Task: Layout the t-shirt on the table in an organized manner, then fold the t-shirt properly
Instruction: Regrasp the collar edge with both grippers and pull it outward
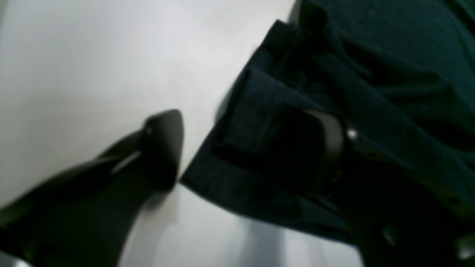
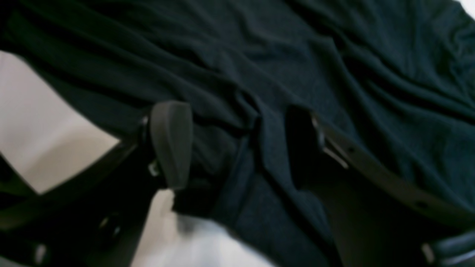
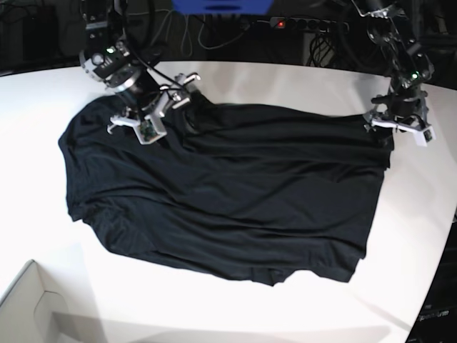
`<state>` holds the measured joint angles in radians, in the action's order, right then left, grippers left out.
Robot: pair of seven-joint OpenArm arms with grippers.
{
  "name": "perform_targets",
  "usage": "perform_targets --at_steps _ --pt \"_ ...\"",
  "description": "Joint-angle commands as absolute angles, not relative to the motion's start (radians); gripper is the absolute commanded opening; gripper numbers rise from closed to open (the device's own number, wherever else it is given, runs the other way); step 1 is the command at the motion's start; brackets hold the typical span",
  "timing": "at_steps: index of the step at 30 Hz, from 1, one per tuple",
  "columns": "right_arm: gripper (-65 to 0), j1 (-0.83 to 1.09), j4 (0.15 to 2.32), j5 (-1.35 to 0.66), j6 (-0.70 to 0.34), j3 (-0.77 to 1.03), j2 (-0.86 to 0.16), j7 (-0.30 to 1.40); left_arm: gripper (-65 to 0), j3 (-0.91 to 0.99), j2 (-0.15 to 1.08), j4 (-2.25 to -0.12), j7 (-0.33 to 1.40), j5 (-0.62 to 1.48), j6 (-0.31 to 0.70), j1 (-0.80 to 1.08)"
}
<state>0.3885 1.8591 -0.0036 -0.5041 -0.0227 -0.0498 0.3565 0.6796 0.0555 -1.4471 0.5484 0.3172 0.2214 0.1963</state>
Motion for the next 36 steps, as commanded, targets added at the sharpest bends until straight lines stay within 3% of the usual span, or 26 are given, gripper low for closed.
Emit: perform_targets --at_steps 1,5,10,26,29,34,36 --pt "-24.9 0.404 1.886 -0.019 -0.509 -0.025 -0.05 0.335 -27.8 0.679 0.058 -1.446 0.598 0.32 0.219 0.203" --pt "-24.8 0.461 1.891 -0.019 -0.509 -0.027 -0.05 0.335 -48.6 0.68 0.058 -1.445 0.596 0.328 0.22 0.2" --pt "-24.8 0.472 1.839 -0.018 -0.507 -0.027 -0.019 0.335 -65.0 0.684 0.058 -1.465 0.605 0.328 0.22 0.179" --pt "-26.1 0.407 1.716 -0.016 -0.506 -0.041 0.015 0.334 -64.9 0.687 0.058 -1.537 0.607 0.326 0.22 0.186" --pt "-35.3 0.417 1.728 -0.016 -0.506 -0.041 0.015 0.334 -64.9 0.688 0.058 -1.54 0.607 0.328 0.22 0.205" --pt "-65.0 0.481 1.81 -0.016 -0.506 -0.038 0.015 0.337 -64.9 0.688 0.059 -1.586 0.607 0.328 0.22 0.226" --pt "-65.0 0.516 1.848 -0.016 -0.506 -0.038 0.013 0.335 -64.9 0.688 0.059 -1.607 0.607 0.328 0.22 0.237"
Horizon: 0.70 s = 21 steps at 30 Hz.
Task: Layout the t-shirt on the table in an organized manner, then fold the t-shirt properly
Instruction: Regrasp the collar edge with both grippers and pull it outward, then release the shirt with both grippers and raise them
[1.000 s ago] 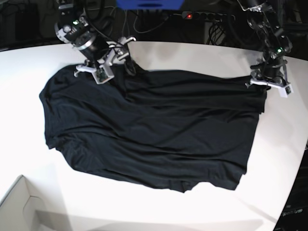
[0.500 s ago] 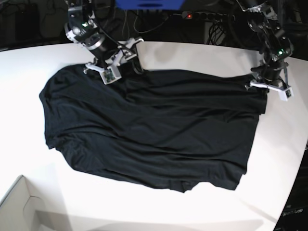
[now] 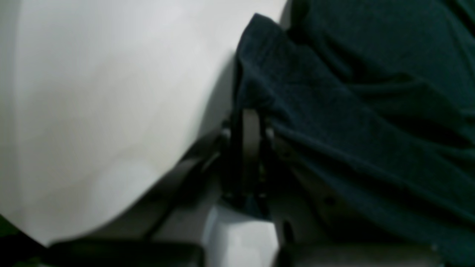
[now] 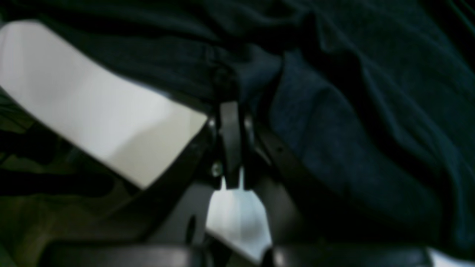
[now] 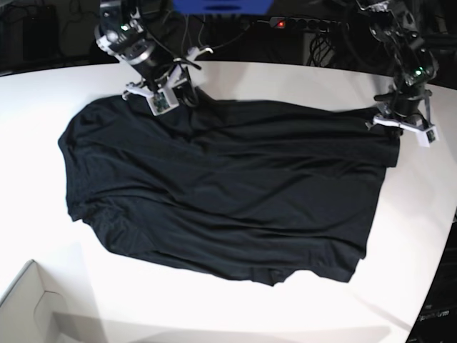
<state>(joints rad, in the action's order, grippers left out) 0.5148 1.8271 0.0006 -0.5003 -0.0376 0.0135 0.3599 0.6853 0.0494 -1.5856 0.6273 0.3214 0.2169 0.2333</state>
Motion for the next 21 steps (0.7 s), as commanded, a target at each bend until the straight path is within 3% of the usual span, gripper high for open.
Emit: perform_targets --at_steps 1,13,21 --pt "-65.0 0.535 1.868 -0.016 -0.506 -0.038 0.012 0.334 -64.9 0.688 0.059 -1.618 0.607 0.328 0.22 0.24" --pt "-65.0 0.688 2.02 -0.016 -0.51 -0.038 0.008 0.321 -64.9 0.69 0.085 -1.702 0.608 0.328 0.22 0.298" --pt "-65.0 0.843 2.014 -0.016 -0.51 -0.041 0.008 0.062 -64.9 0.69 0.085 -1.773 0.608 0.328 0.22 0.352"
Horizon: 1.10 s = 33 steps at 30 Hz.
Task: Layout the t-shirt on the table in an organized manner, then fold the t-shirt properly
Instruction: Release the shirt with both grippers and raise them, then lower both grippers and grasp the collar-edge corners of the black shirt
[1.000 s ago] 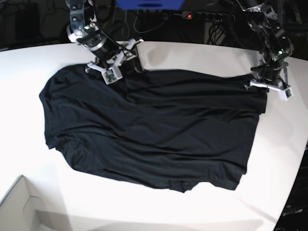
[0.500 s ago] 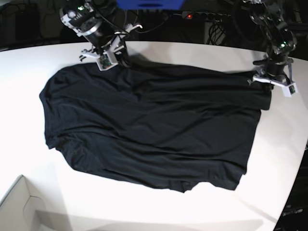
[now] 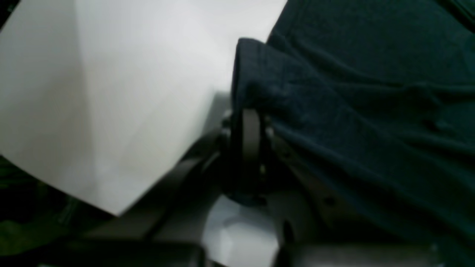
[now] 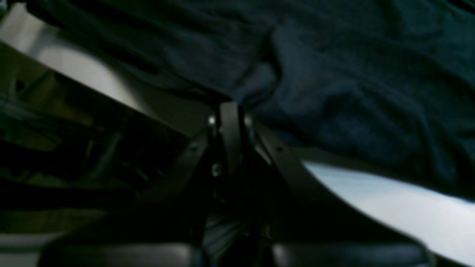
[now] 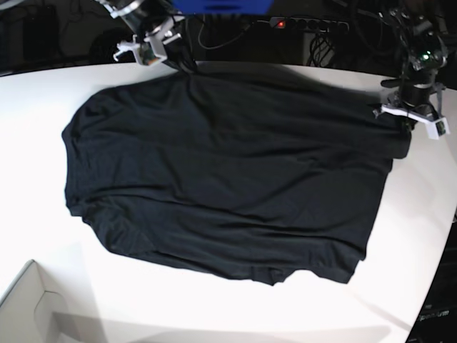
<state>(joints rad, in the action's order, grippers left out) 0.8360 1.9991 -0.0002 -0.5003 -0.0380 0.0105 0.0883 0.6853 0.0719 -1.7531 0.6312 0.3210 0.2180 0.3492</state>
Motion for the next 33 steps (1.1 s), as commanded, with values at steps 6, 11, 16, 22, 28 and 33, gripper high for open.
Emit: perform_targets --at_steps 6,11,16,22,28,33 --pt "-65.0 0.901 2.009 -0.016 -0.51 -0.042 0.008 -0.022 -64.9 0.691 0.085 -1.813 0.608 0.328 0.22 0.389" --pt "-65.0 0.905 2.008 -0.016 -0.51 -0.042 0.008 -0.025 -64.9 0.769 0.085 -1.825 0.608 0.328 0.223 0.394" --pt "-65.0 0.918 2.003 -0.016 -0.512 -0.047 0.008 -0.027 -64.9 0.837 0.085 -1.827 0.696 0.328 0.346 0.381" --pt "-65.0 0.918 1.992 -0.016 -0.509 -0.143 -0.061 -0.022 -64.9 0.86 0.084 -1.824 0.78 0.32 0.381 0.329" --pt "-65.0 0.888 1.989 -0.015 -0.506 -0.18 -0.097 -0.019 -64.9 0.858 0.085 -1.821 0.779 0.318 0.375 0.321" --pt "-65.0 0.802 1.986 -0.015 -0.509 -0.18 -0.099 0.013 -64.9 0.855 0.085 -1.817 0.788 0.317 0.374 0.266"
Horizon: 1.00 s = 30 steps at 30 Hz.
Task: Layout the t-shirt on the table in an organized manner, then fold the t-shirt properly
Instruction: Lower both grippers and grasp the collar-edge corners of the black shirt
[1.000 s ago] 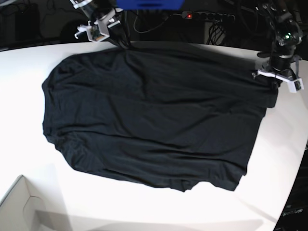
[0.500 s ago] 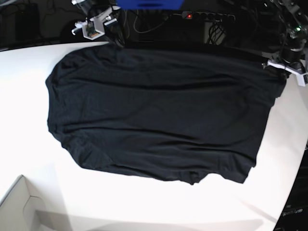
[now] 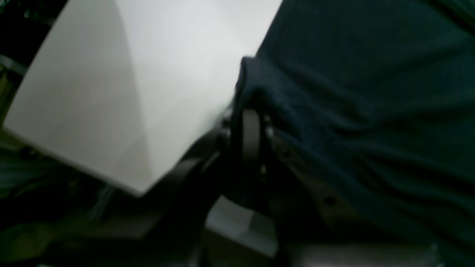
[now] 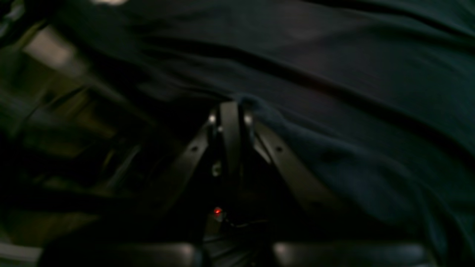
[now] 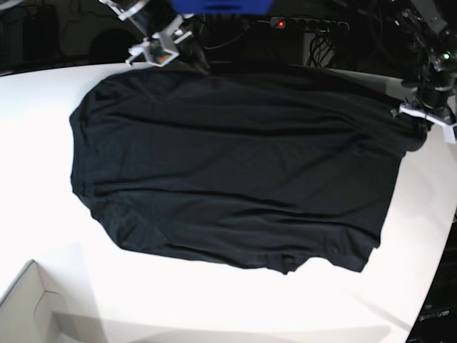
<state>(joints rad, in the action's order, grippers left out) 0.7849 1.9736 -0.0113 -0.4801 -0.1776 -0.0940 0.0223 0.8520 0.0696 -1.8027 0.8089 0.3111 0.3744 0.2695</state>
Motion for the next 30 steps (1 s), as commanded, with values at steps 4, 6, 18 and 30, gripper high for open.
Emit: perform_targets --at_steps 4,6,18,30 --pt "-65.0 0.691 1.985 -0.015 -0.51 -0.183 -0.099 0.136 -64.9 0.849 0.085 -1.801 0.788 0.283 0.374 0.203" --pt "-65.0 0.633 1.974 -0.016 -0.51 -0.18 -0.099 0.189 -64.9 0.835 0.084 -1.771 0.788 0.225 0.375 0.151" --pt "-65.0 0.371 1.886 -0.018 -0.51 -0.116 -0.099 0.357 -64.9 0.82 0.085 -1.601 0.783 0.102 0.381 -0.013" --pt "-65.0 0.231 1.747 -0.019 -0.51 -0.062 -0.096 0.357 -64.9 0.688 0.085 -1.563 0.777 0.104 0.374 -0.067"
